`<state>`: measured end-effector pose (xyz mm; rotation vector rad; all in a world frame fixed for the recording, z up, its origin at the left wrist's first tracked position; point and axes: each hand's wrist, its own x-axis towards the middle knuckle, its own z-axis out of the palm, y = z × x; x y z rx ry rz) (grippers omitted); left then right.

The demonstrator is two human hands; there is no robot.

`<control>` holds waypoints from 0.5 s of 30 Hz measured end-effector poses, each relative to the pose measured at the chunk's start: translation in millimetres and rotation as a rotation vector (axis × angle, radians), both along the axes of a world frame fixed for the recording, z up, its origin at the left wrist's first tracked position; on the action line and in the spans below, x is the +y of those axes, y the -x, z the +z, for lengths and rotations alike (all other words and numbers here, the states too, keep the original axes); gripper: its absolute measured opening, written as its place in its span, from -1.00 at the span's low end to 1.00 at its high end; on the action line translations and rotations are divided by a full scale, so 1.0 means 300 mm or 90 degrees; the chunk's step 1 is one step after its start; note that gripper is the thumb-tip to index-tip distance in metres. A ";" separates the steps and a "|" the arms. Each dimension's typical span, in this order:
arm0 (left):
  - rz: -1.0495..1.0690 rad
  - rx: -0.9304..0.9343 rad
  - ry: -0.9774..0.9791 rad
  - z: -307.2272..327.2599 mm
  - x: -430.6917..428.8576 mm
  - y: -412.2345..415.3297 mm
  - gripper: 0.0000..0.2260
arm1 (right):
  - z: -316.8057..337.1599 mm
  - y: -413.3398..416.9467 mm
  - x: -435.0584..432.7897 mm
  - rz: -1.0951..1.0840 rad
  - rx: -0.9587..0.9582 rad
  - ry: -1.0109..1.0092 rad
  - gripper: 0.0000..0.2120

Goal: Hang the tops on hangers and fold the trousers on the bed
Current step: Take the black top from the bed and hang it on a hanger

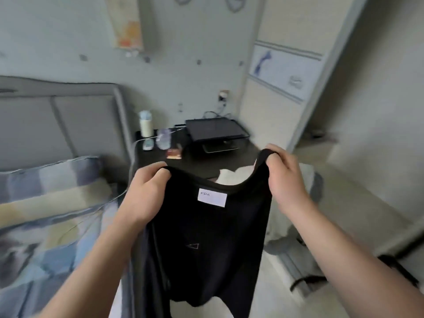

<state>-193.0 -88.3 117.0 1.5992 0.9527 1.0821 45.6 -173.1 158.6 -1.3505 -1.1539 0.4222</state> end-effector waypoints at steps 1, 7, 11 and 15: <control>-0.031 0.002 0.001 0.002 0.008 -0.099 -0.82 | 0.007 -0.082 -0.024 -0.043 0.004 -0.001 -0.65; -0.149 -0.009 -0.020 0.037 0.010 -0.678 -0.80 | 0.035 -0.584 -0.144 -0.233 0.000 0.029 -0.82; -0.206 -0.014 -0.046 0.091 0.003 -1.043 -0.74 | 0.075 -0.900 -0.213 -0.303 -0.035 0.030 -0.76; -0.218 -0.008 -0.079 0.189 0.031 -1.380 -0.80 | 0.173 -1.162 -0.244 -0.343 -0.052 0.047 -0.78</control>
